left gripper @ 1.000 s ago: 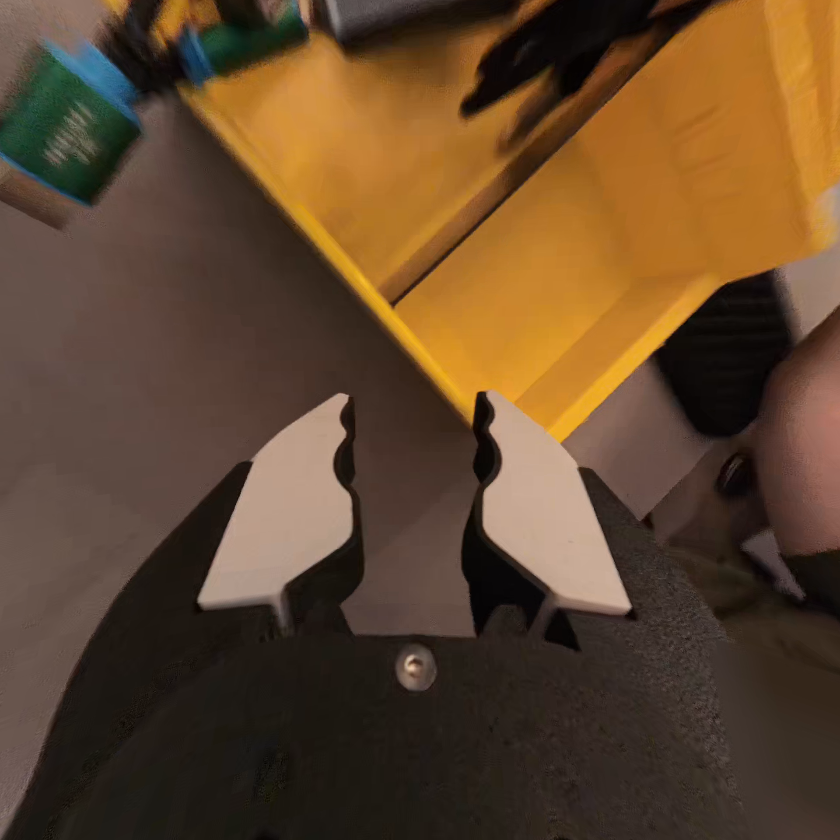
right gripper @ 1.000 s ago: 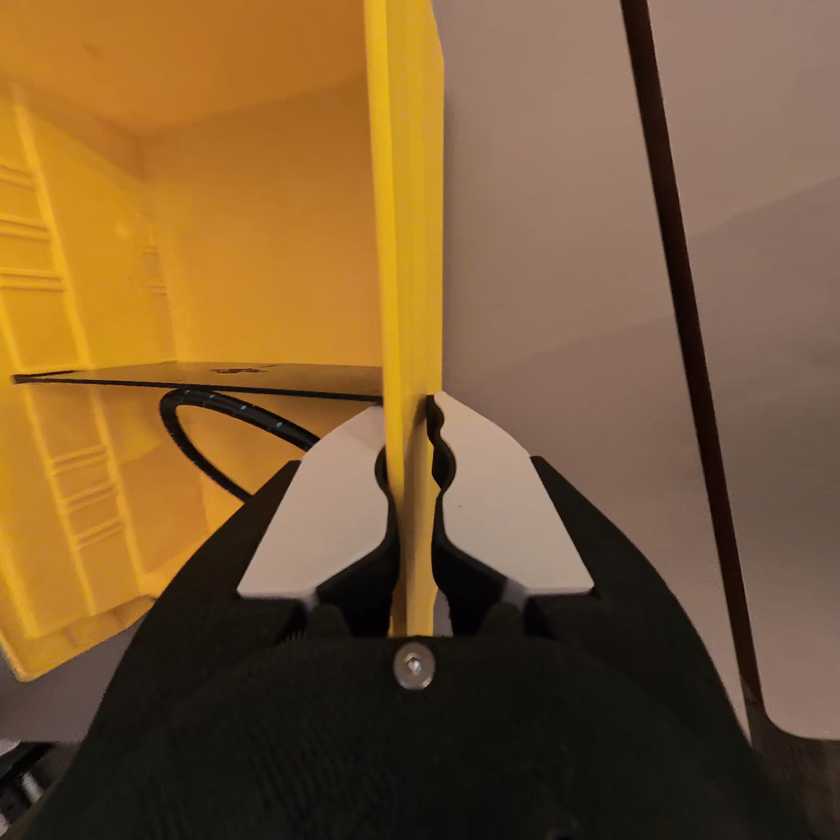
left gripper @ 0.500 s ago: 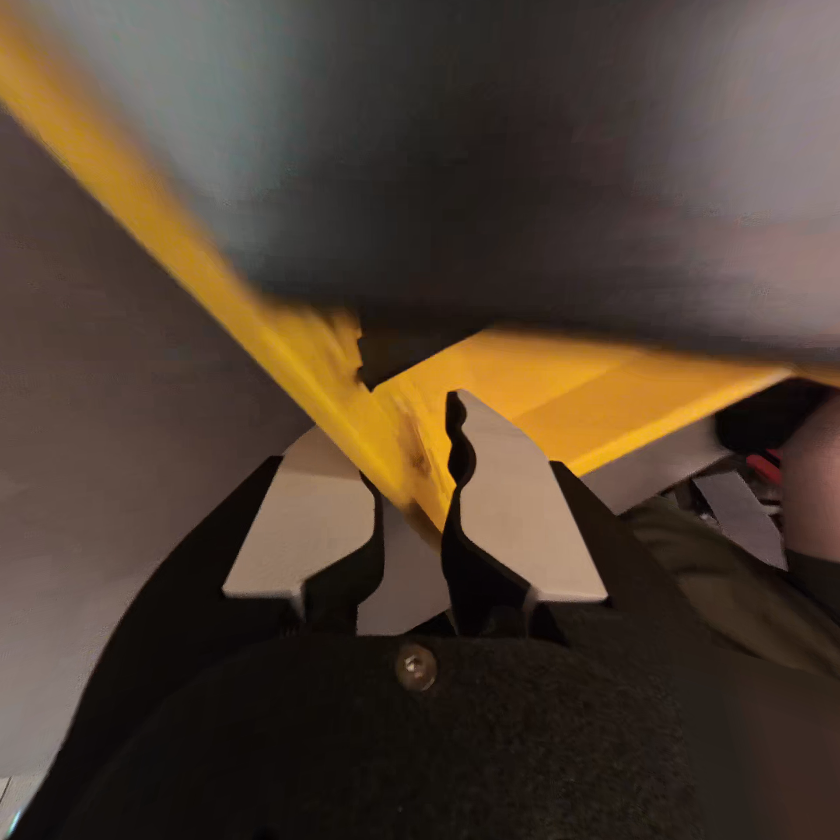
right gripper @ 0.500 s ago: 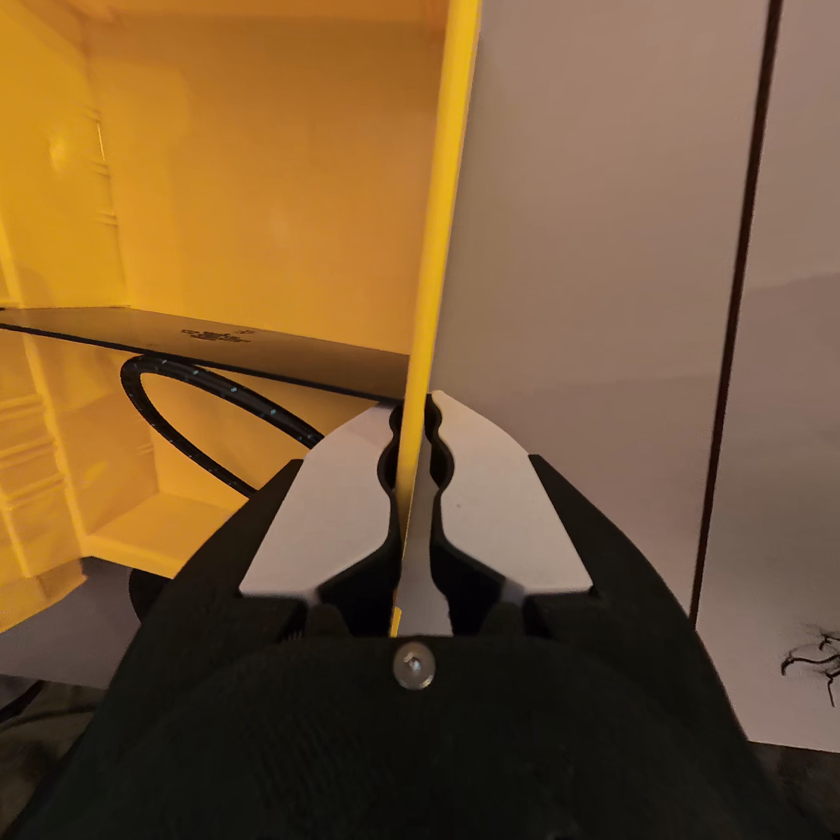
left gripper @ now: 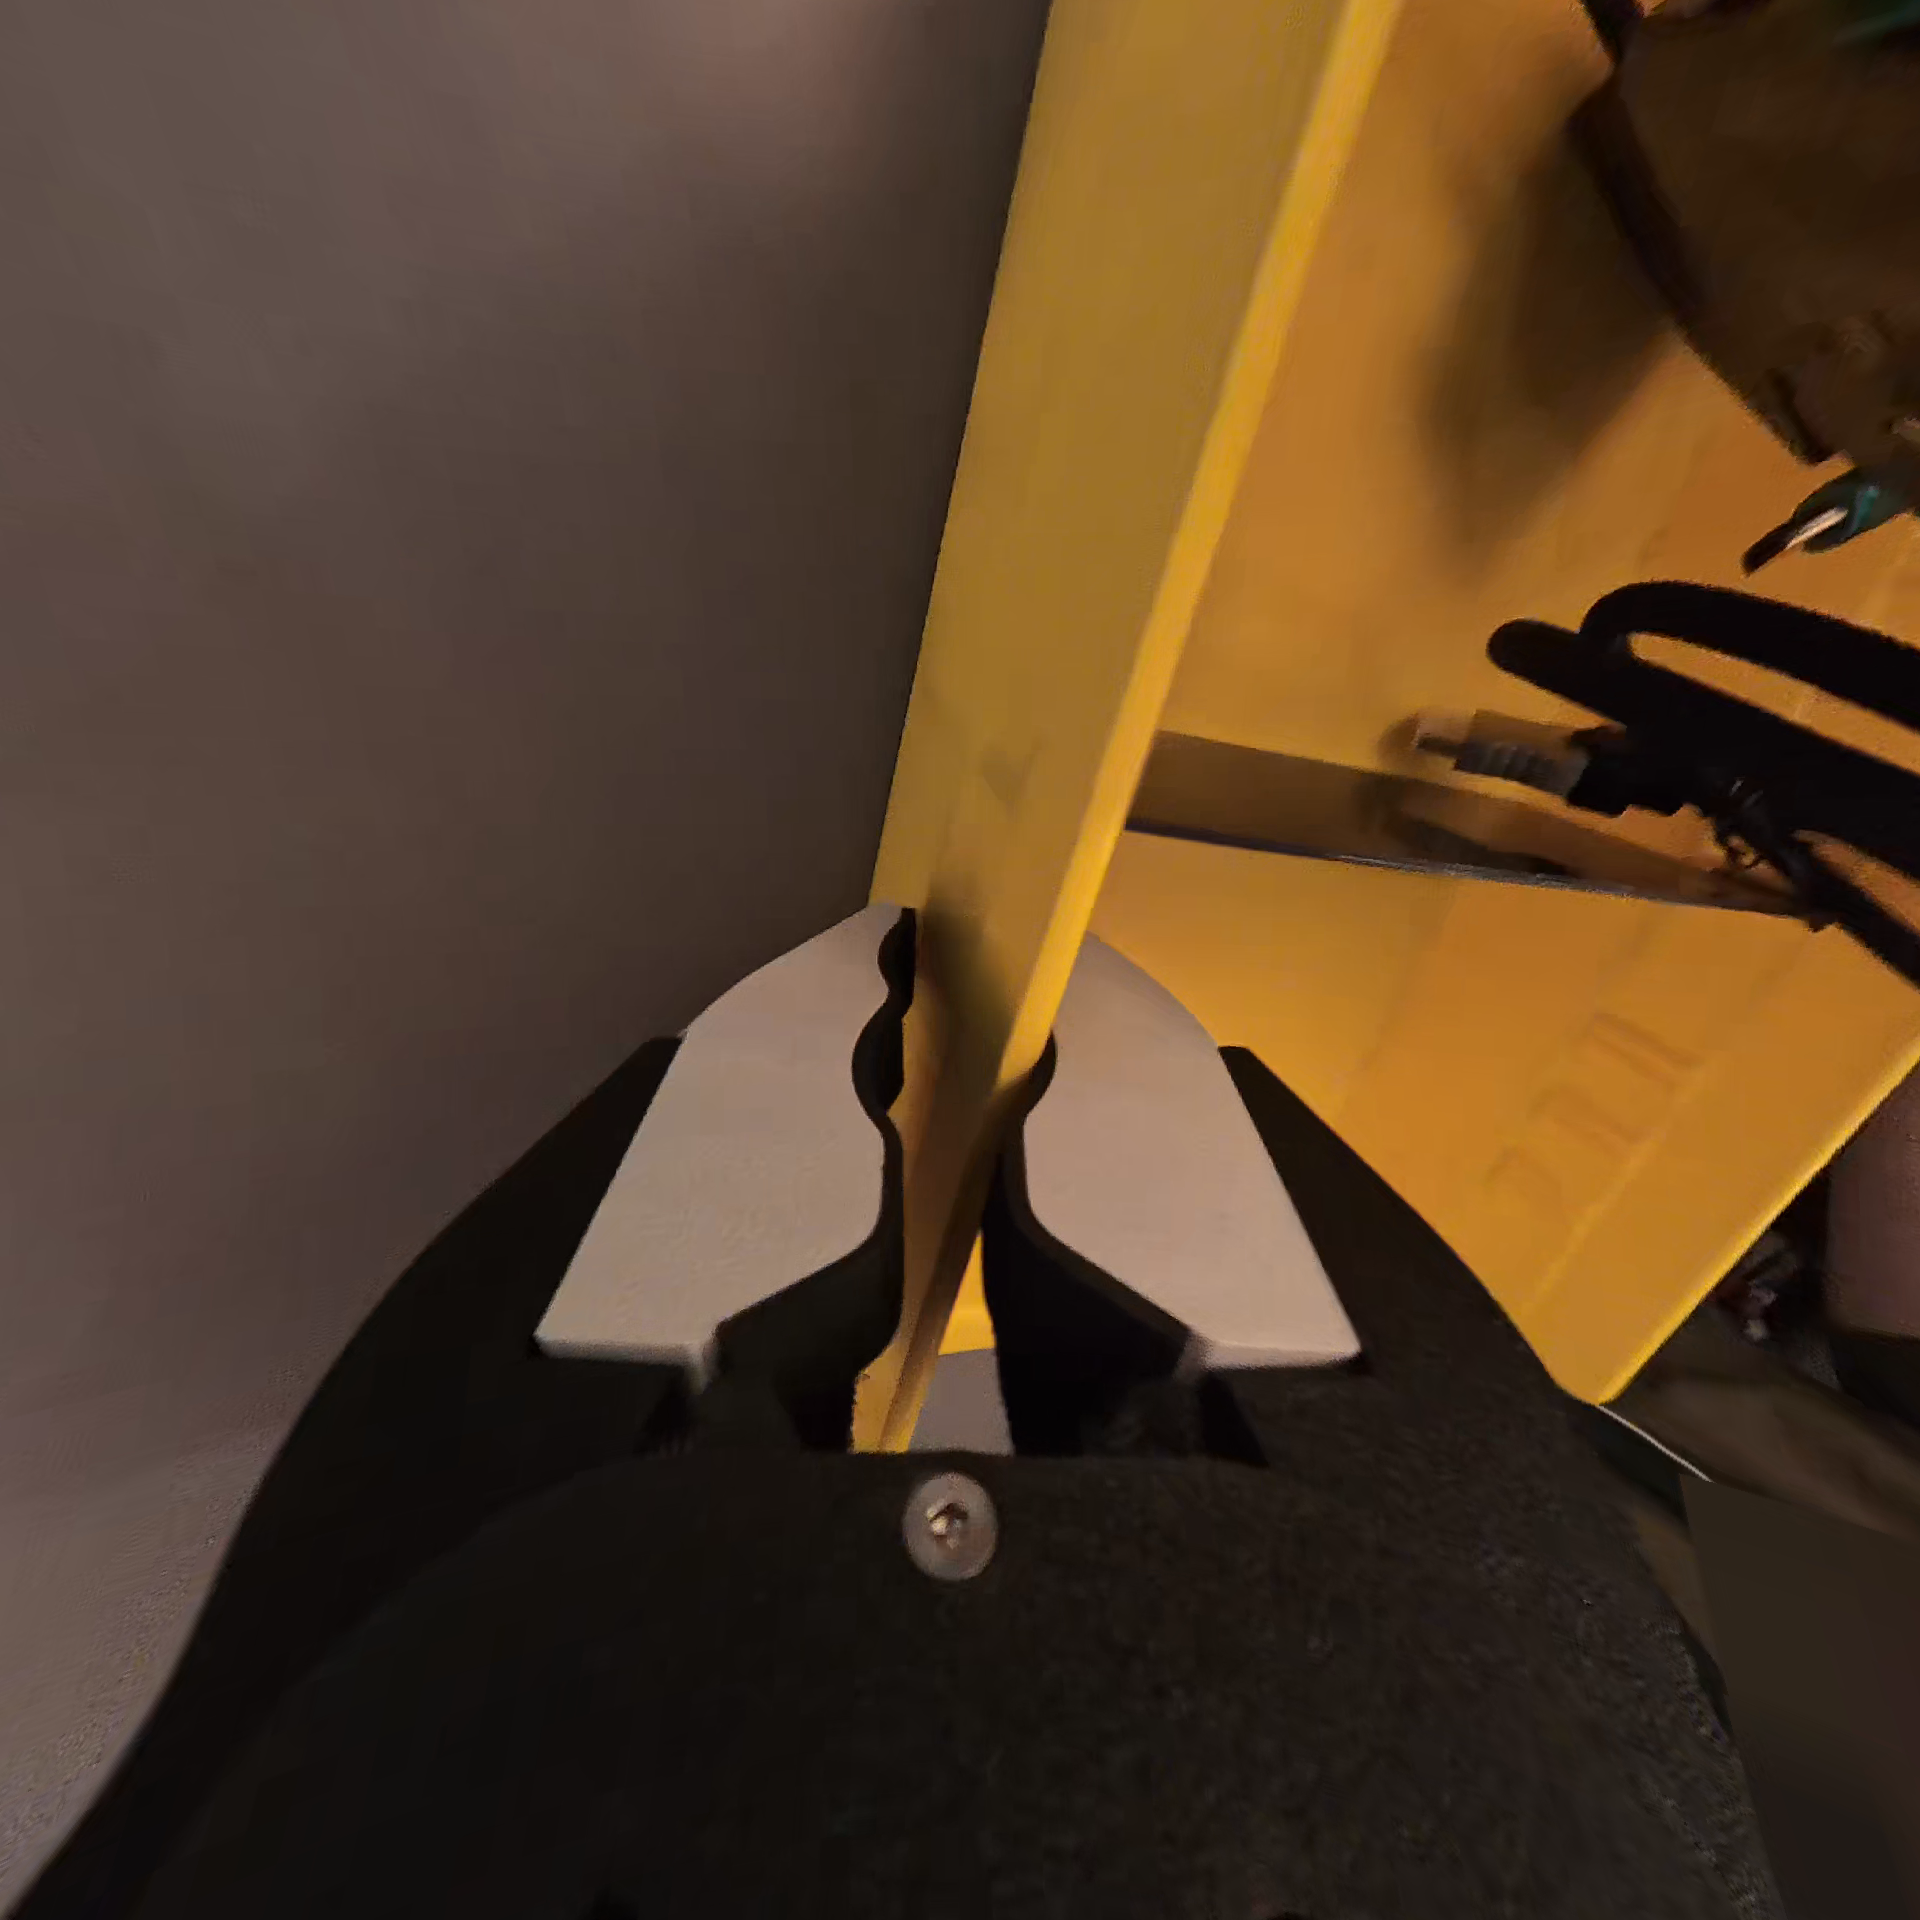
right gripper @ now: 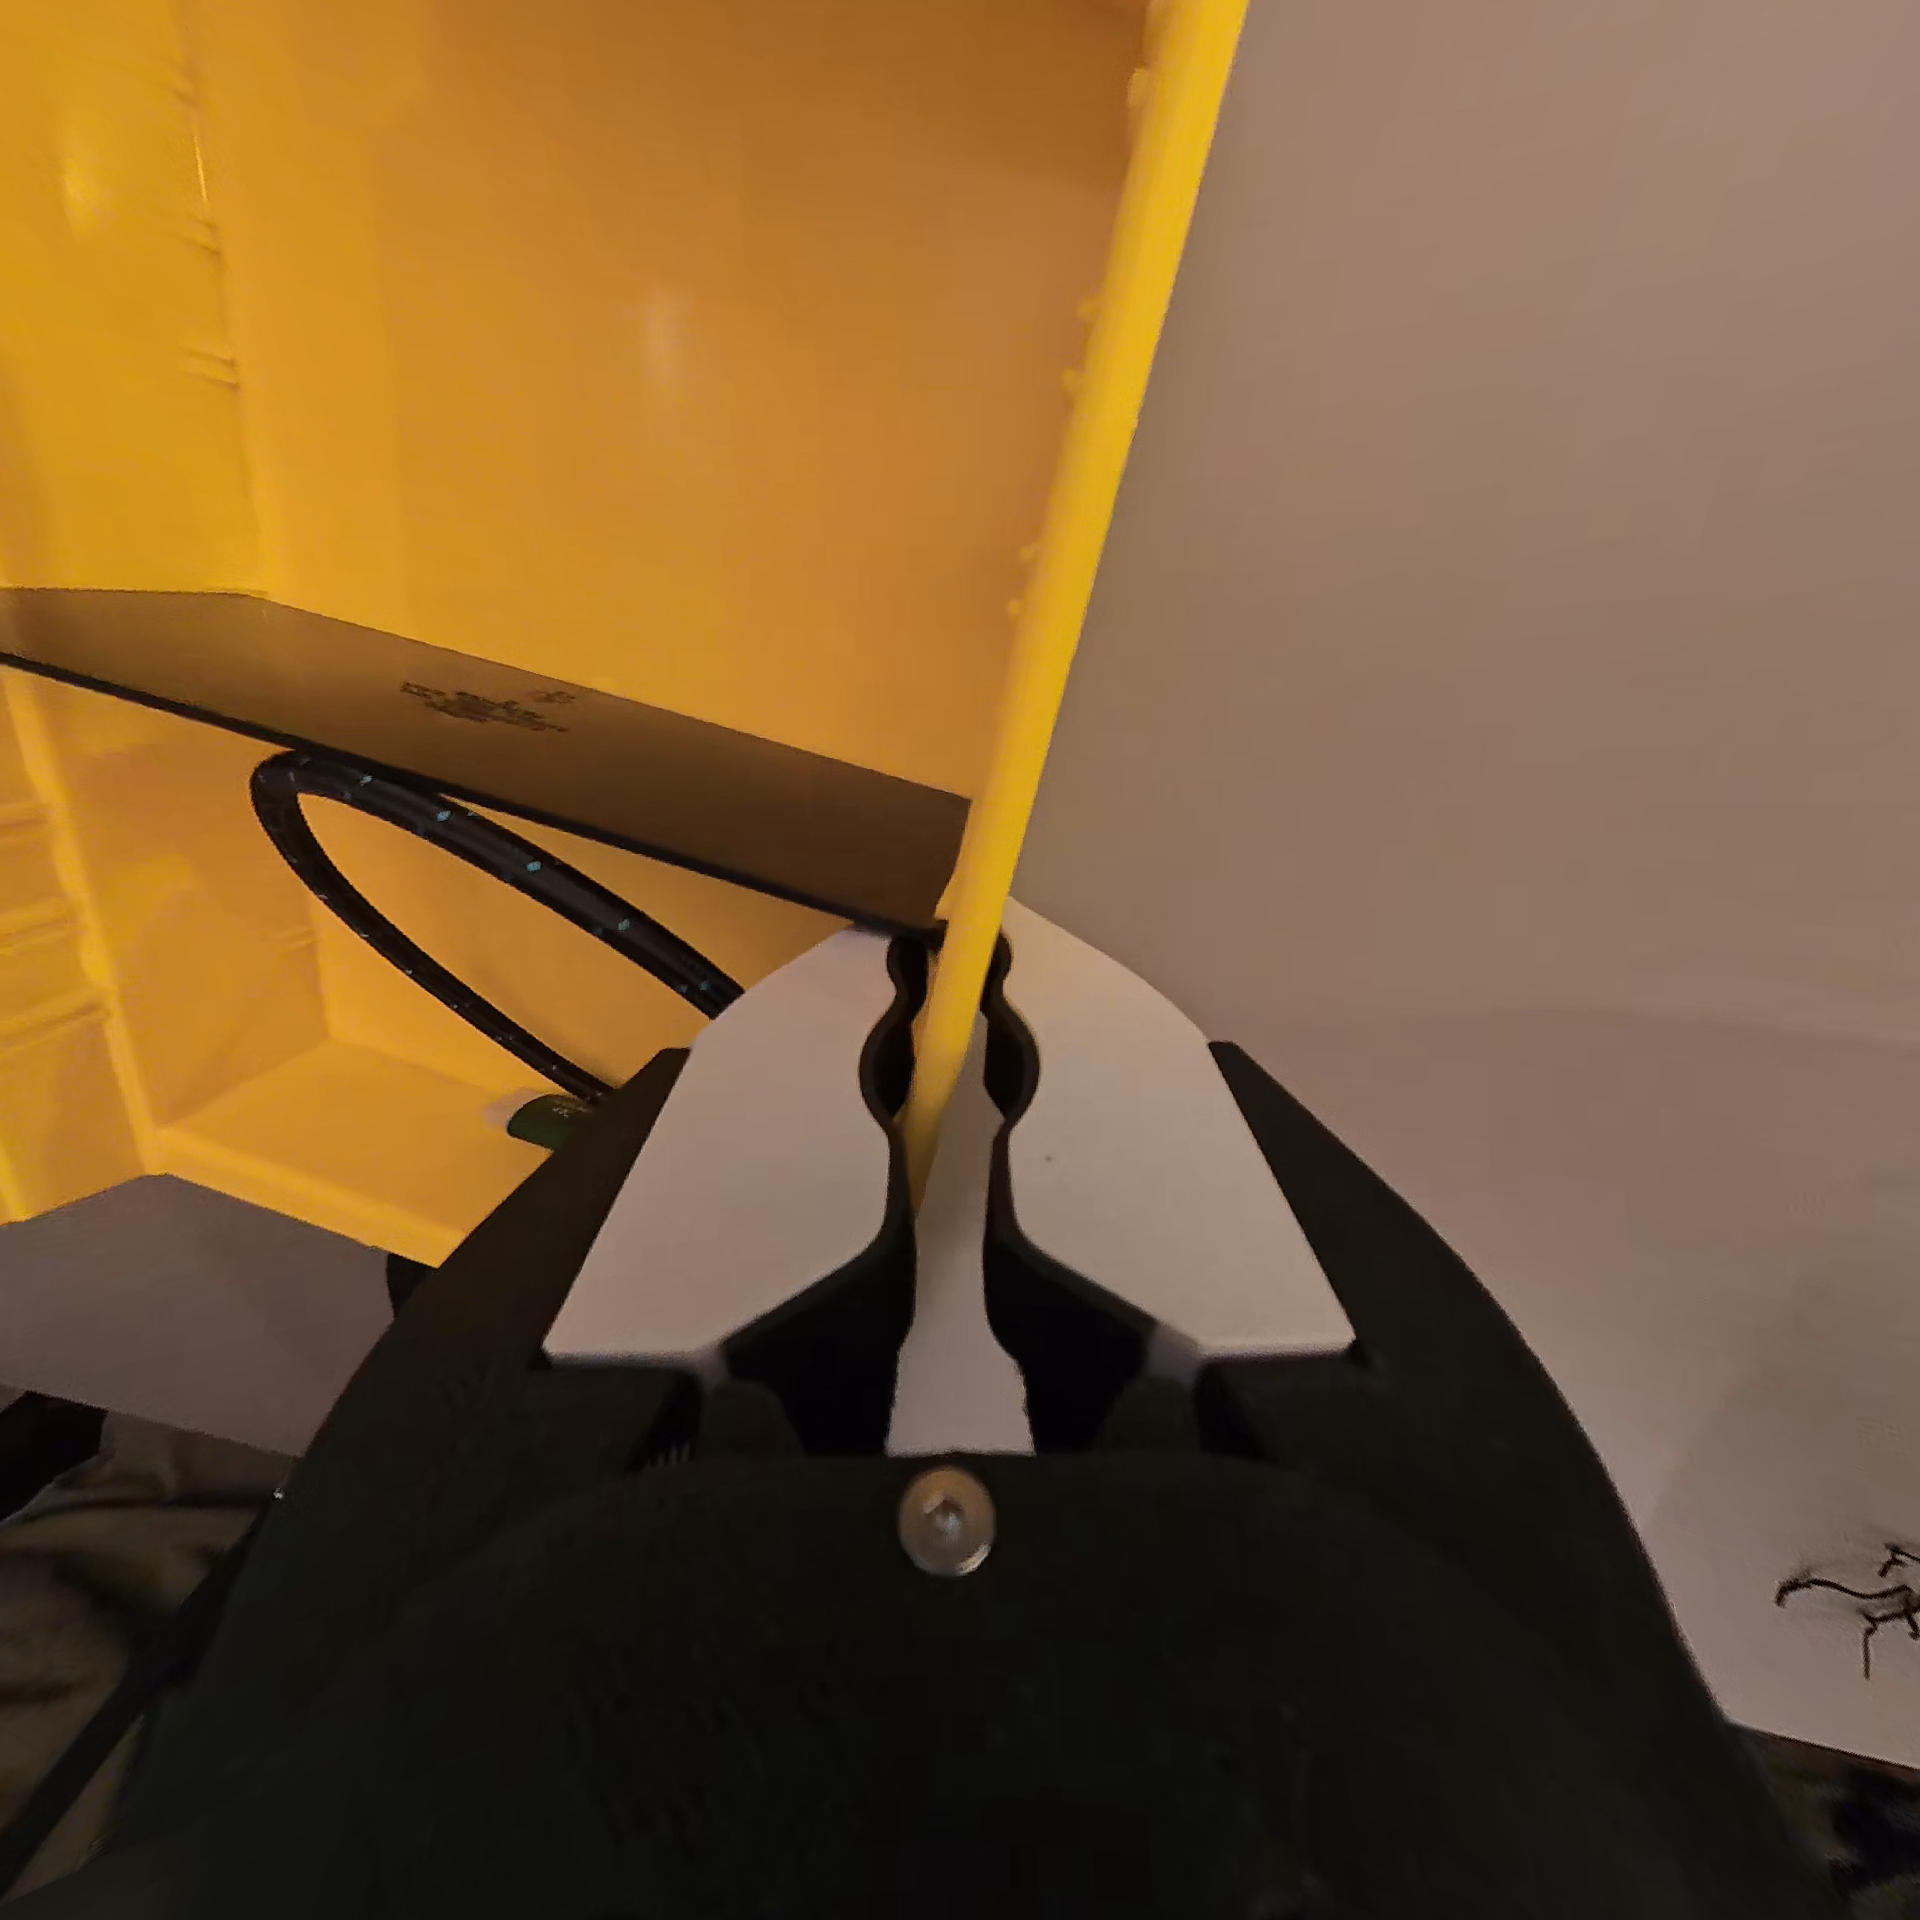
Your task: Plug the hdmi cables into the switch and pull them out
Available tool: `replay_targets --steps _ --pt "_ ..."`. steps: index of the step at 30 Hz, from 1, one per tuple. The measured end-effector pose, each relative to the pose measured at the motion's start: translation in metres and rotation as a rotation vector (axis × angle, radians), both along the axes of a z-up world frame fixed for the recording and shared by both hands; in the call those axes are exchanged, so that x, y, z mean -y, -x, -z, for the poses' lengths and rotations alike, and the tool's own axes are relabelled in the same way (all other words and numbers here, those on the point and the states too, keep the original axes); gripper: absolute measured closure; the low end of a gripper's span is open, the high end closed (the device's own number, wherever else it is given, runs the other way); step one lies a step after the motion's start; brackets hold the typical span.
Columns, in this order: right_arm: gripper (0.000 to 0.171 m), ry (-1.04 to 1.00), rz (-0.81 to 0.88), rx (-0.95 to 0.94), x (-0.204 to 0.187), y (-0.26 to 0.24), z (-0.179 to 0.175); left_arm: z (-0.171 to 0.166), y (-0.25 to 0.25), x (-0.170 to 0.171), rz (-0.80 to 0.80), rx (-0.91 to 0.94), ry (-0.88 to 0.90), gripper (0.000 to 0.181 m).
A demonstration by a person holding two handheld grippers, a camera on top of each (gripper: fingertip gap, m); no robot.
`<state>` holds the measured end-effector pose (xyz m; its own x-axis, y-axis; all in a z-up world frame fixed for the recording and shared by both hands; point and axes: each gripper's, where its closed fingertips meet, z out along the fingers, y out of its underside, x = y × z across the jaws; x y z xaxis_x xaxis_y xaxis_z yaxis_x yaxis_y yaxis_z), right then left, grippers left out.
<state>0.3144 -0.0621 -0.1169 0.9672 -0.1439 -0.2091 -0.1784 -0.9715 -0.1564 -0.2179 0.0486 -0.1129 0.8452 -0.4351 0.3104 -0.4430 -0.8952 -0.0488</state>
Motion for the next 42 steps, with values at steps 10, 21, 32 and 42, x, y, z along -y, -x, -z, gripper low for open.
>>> replay_targets --steps 10,21,32,42 --pt "0.162 0.097 -0.144 0.046 -0.021 0.055 0.008 -0.002 0.142 -0.017 -0.354 0.039 -0.02 0.168" --pt "0.163 0.091 -0.116 0.056 -0.015 0.036 0.007 -0.004 0.18 -0.026 -0.532 0.176 -0.021 0.16" --pt "0.163 0.042 -0.101 0.09 -0.027 0.025 0.008 -0.004 0.183 -0.029 -0.532 0.204 -0.036 0.158" --pt "0.163 0.013 -0.081 0.054 -0.026 0.021 0.008 -0.005 0.201 -0.036 -0.579 0.216 -0.087 0.159"
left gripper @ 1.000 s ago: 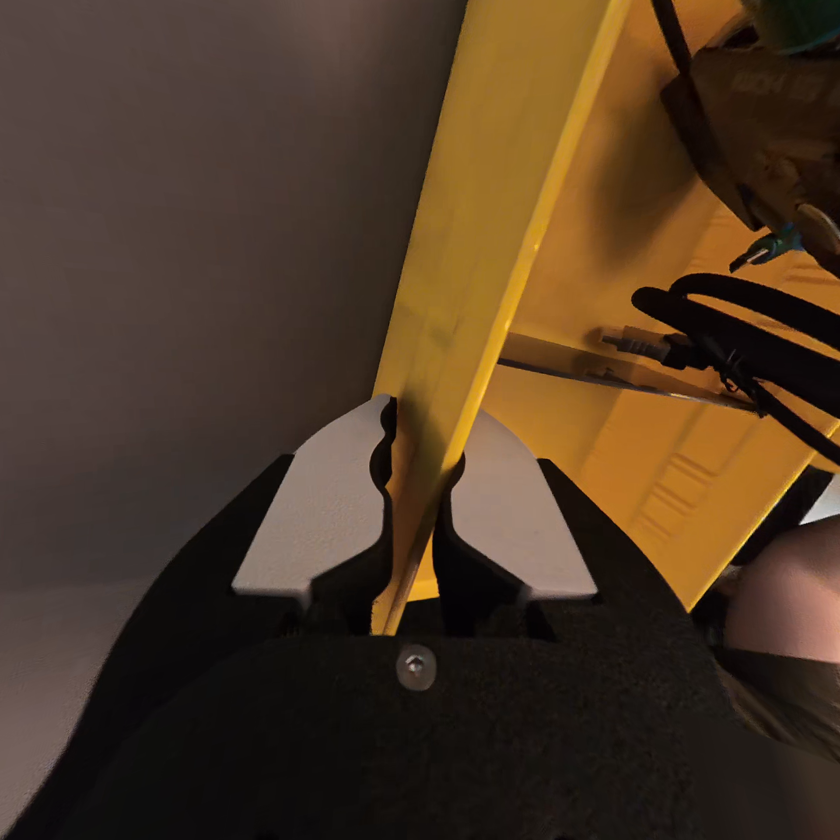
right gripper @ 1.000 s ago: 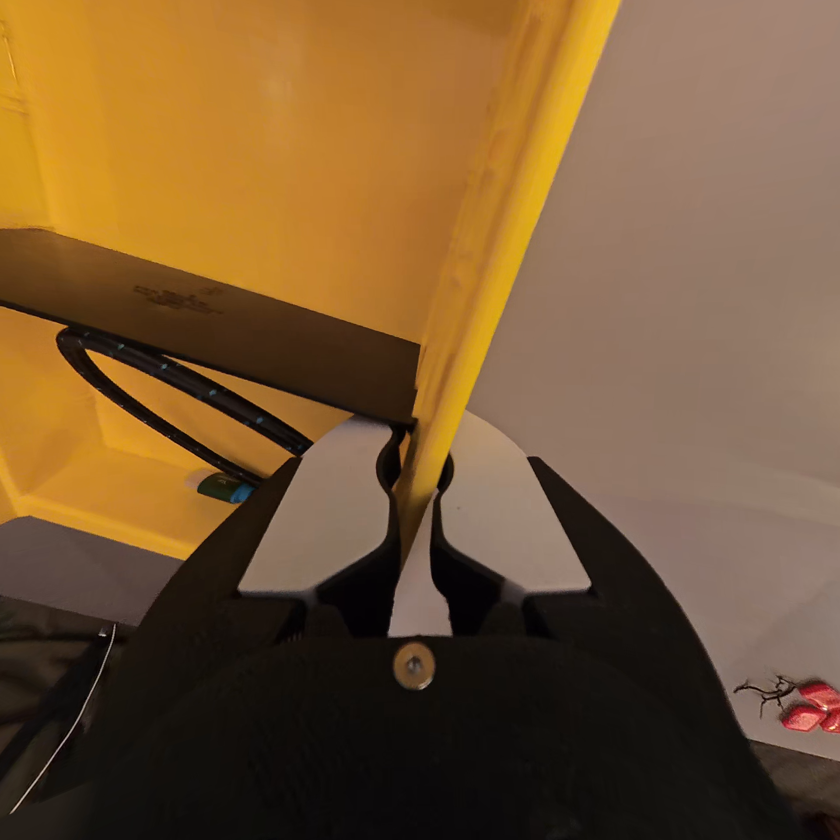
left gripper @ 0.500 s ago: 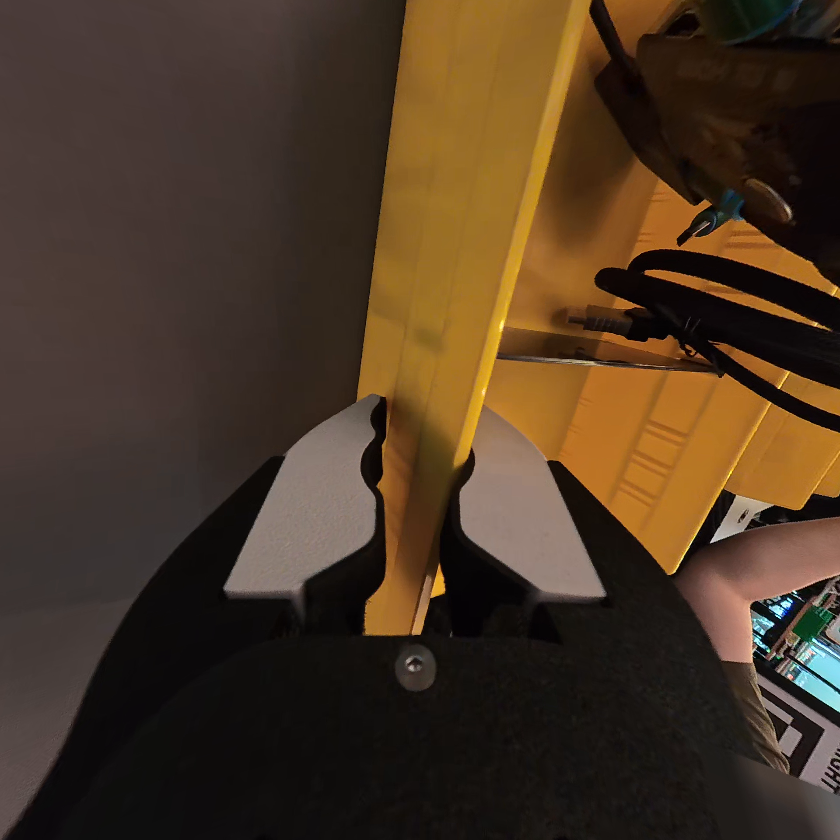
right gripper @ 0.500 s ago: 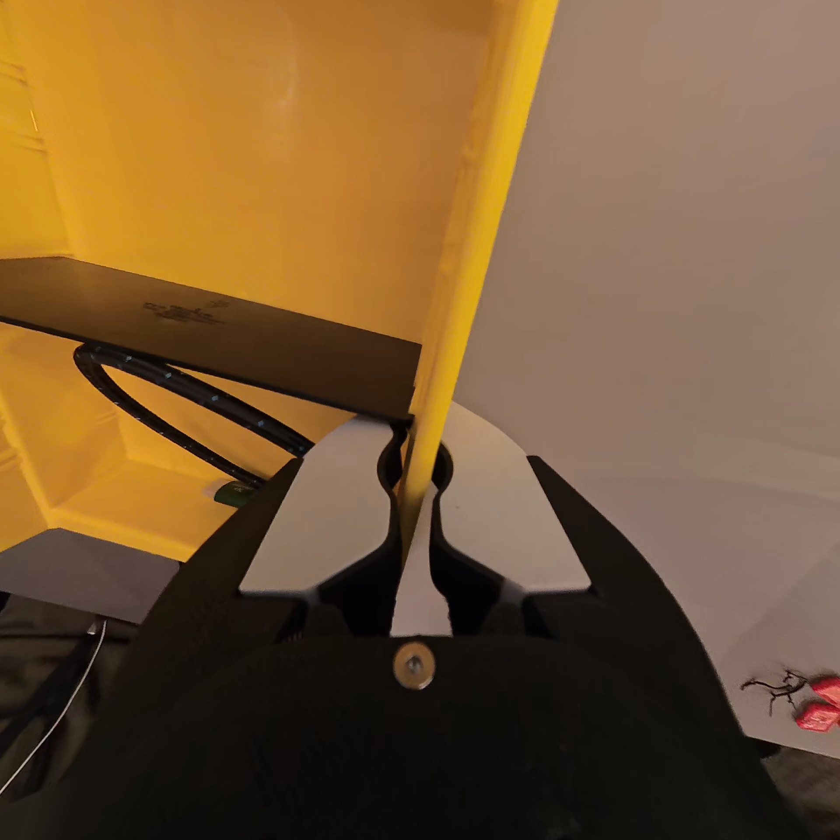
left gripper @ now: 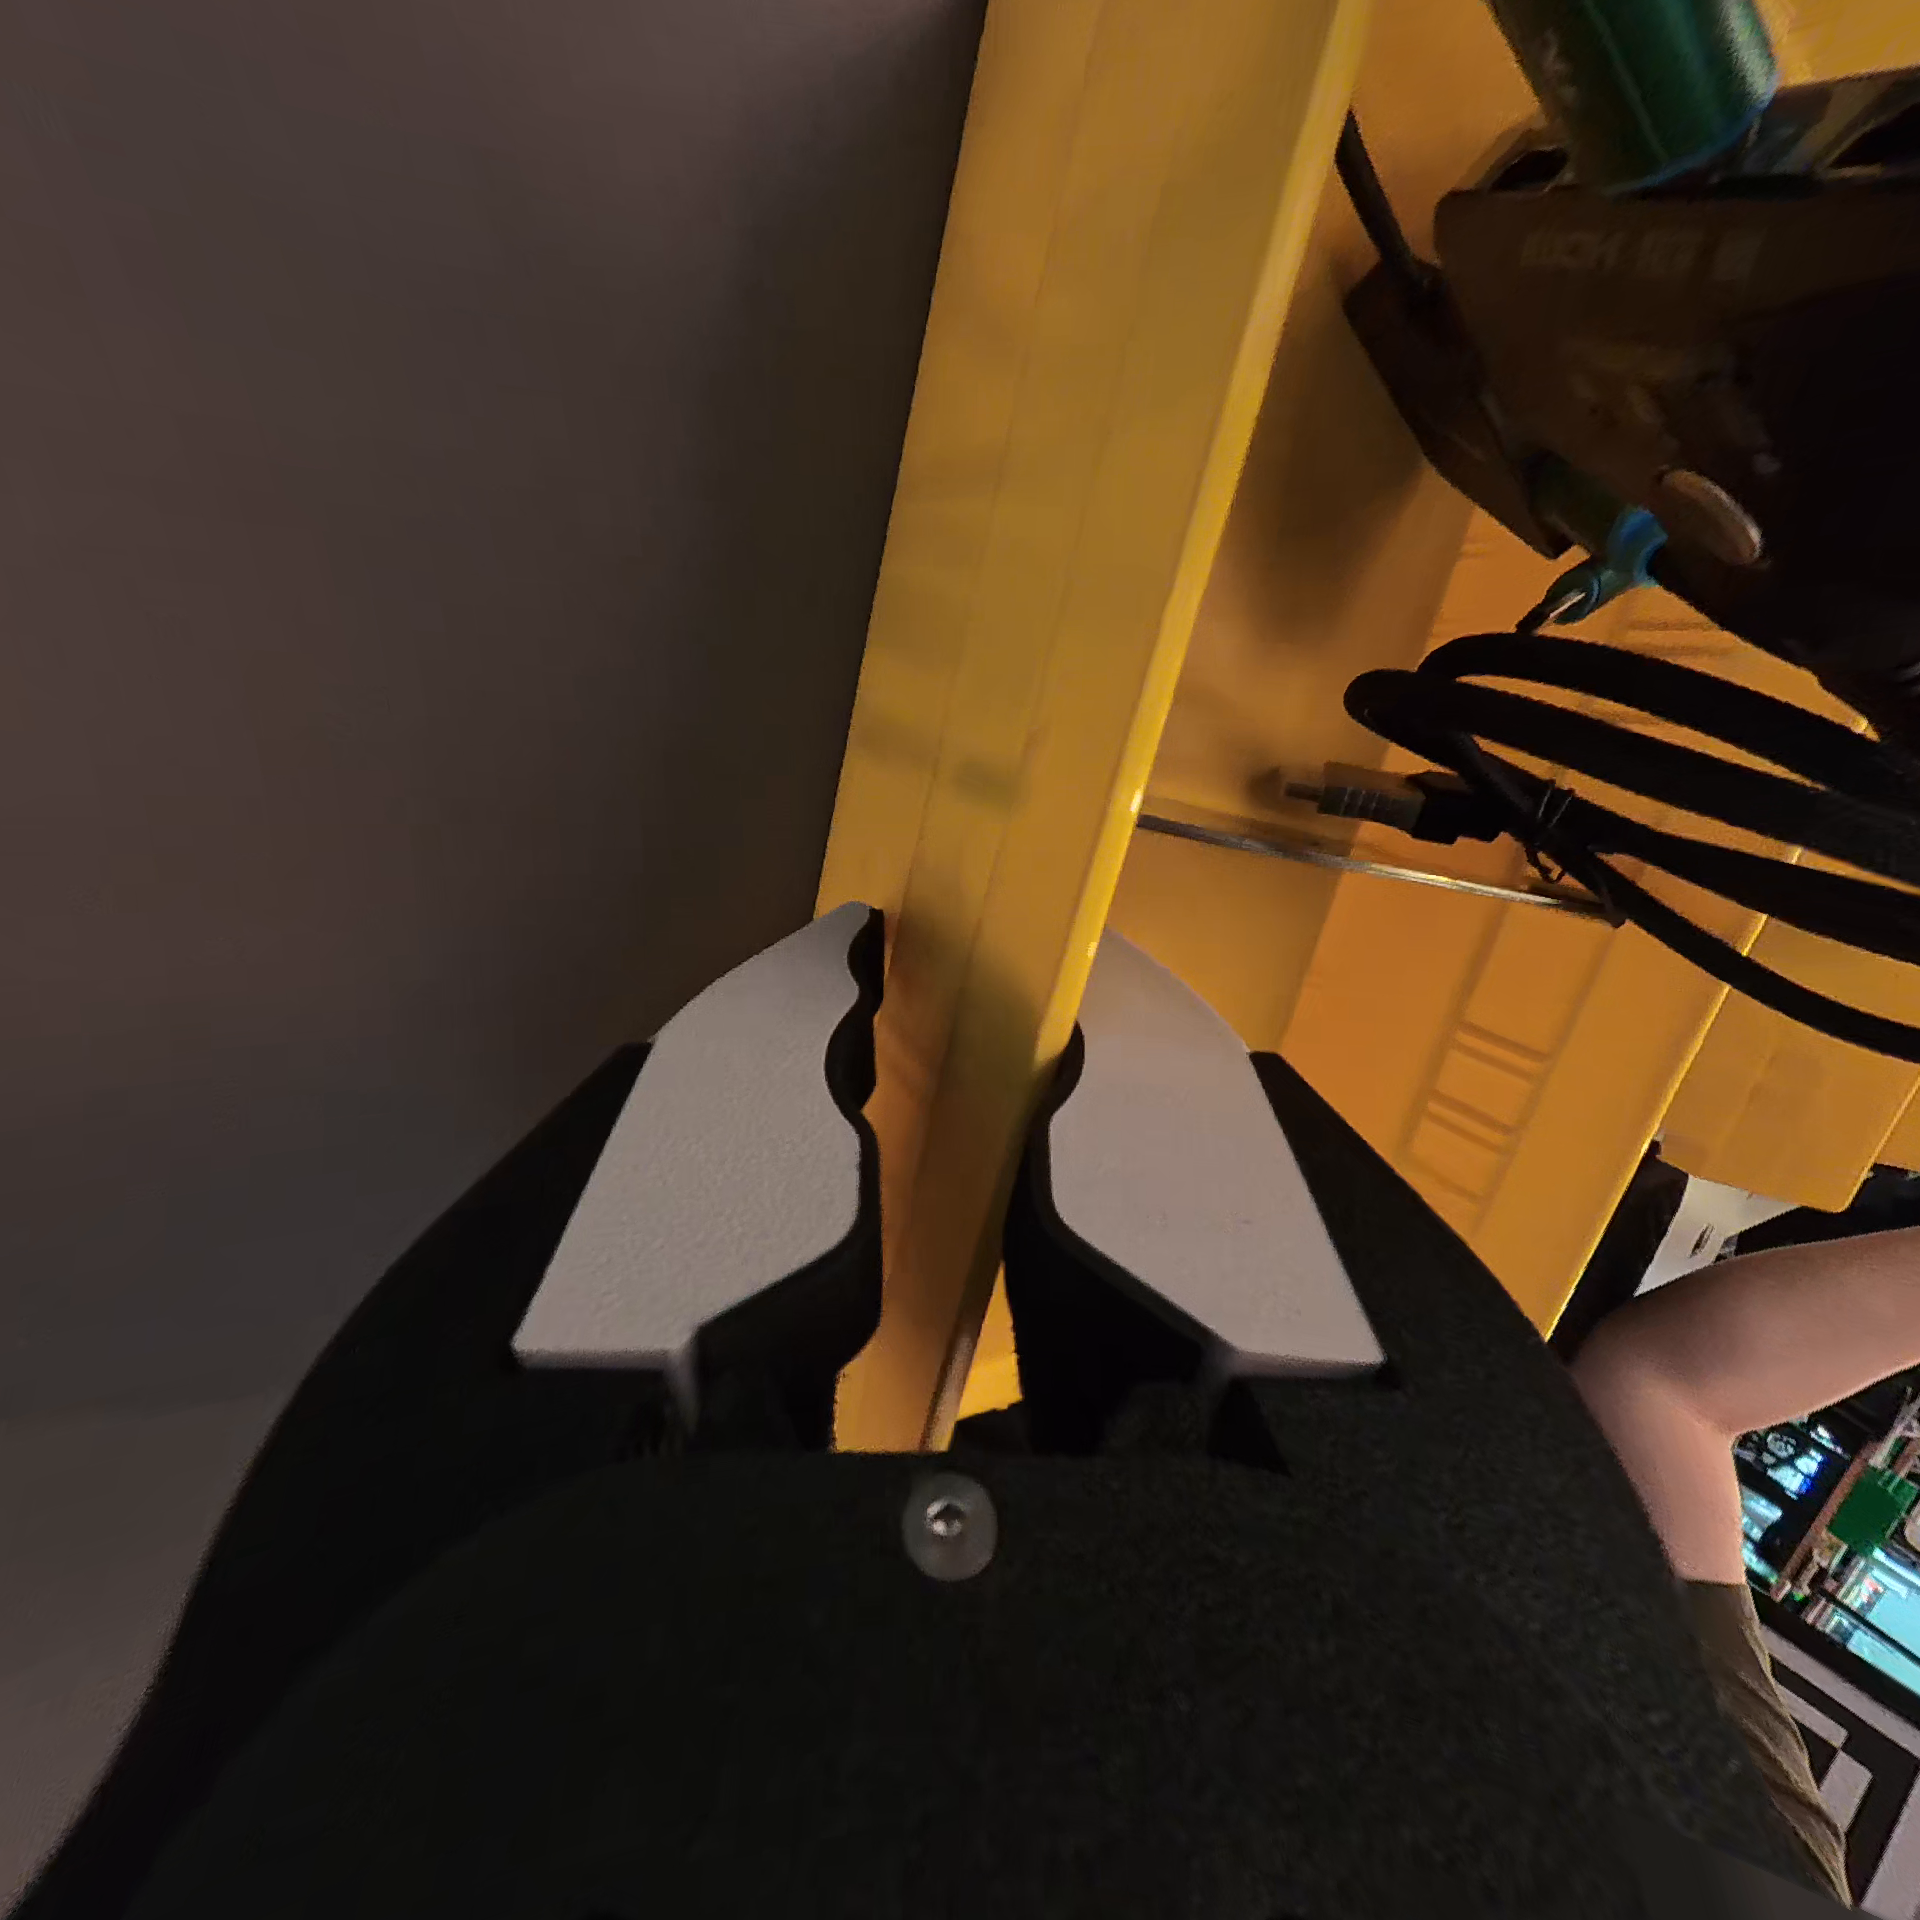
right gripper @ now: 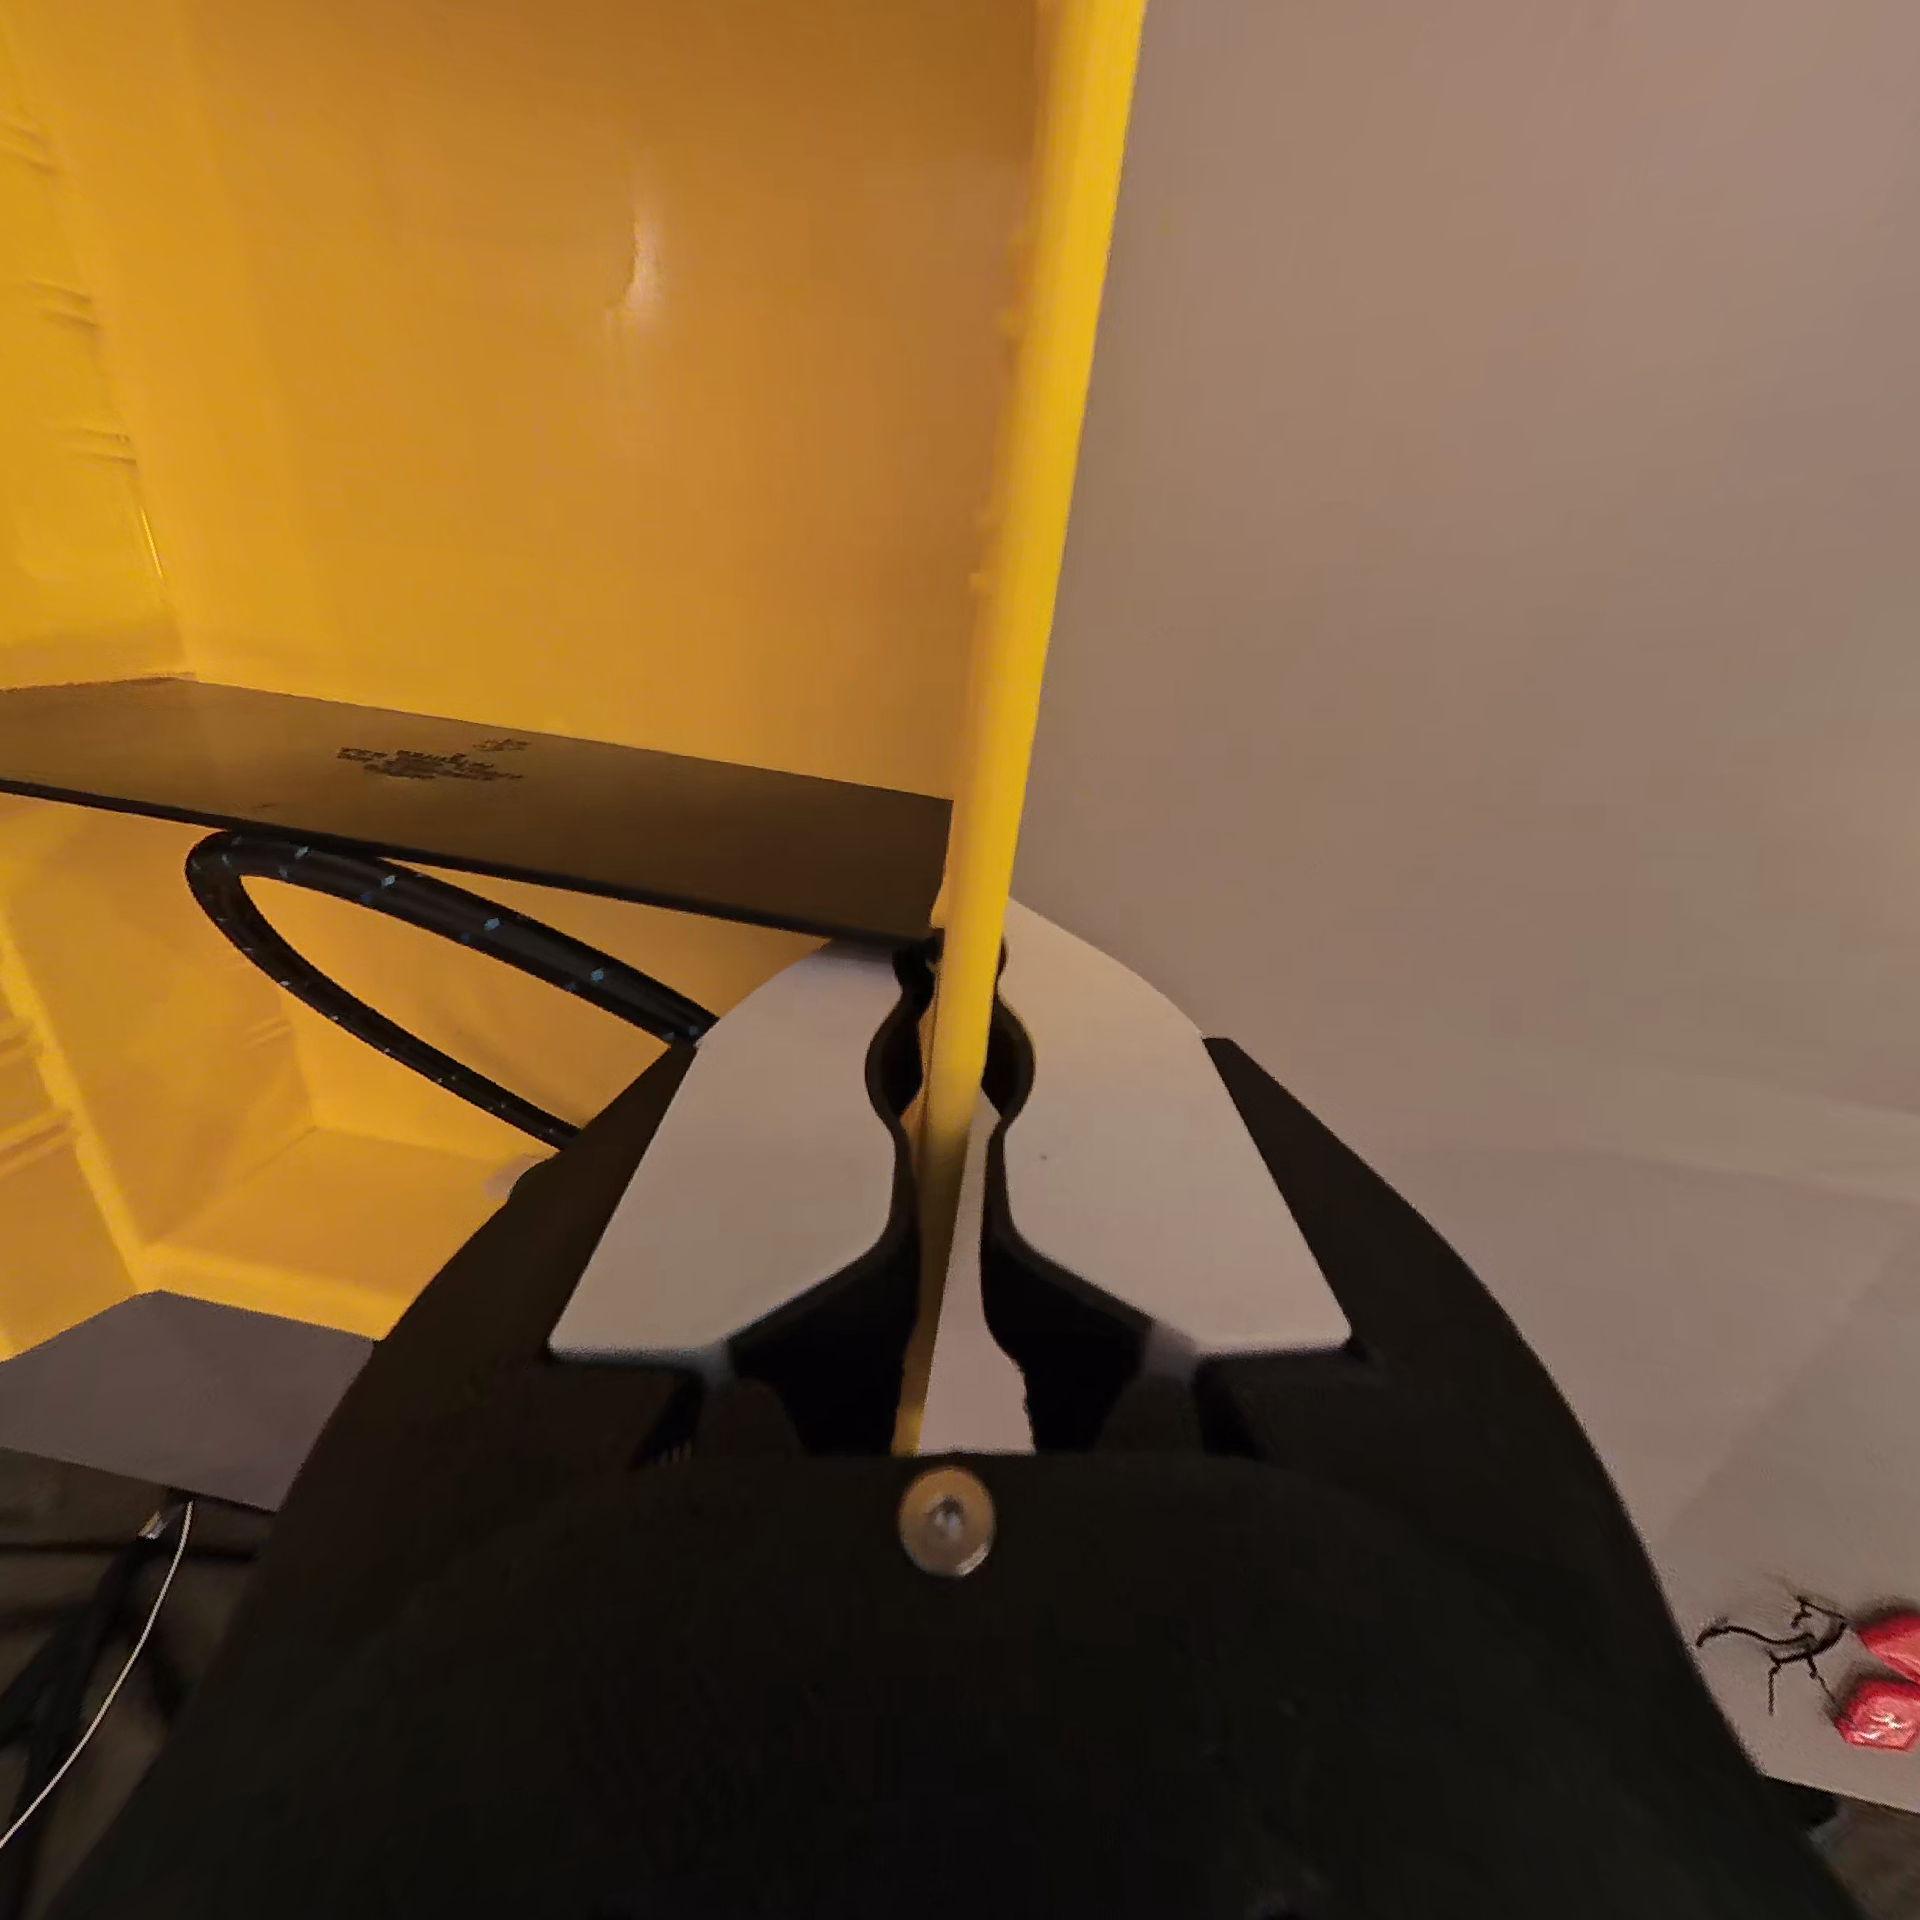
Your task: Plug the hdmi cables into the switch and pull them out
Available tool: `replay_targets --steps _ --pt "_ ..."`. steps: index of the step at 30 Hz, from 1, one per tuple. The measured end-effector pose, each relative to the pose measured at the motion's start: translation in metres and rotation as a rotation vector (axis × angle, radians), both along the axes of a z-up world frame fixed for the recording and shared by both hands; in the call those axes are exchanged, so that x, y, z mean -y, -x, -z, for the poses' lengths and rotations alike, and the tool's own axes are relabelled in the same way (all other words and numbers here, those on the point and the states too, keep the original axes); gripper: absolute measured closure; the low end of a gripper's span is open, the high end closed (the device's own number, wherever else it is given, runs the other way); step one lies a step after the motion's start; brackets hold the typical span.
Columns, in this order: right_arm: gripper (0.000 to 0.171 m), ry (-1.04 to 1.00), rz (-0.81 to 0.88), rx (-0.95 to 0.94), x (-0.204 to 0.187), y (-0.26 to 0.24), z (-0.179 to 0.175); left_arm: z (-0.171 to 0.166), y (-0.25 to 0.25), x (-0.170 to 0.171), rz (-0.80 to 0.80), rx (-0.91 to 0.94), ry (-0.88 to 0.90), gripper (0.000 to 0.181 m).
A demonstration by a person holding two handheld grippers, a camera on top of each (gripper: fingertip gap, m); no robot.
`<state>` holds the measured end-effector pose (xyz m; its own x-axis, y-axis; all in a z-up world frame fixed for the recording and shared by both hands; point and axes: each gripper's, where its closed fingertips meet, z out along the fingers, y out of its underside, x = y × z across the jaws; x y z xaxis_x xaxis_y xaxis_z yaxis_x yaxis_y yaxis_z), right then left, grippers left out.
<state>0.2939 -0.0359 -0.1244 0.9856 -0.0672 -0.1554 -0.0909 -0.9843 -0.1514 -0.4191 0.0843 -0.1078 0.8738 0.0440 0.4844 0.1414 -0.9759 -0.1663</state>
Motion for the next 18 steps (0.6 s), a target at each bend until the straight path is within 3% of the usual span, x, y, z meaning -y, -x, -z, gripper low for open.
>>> replay_targets --steps 18 --pt "0.163 0.028 0.02 -0.033 0.017 -0.005 0.0 -0.001 0.057 -0.003 -0.148 0.006 -0.034 0.158"
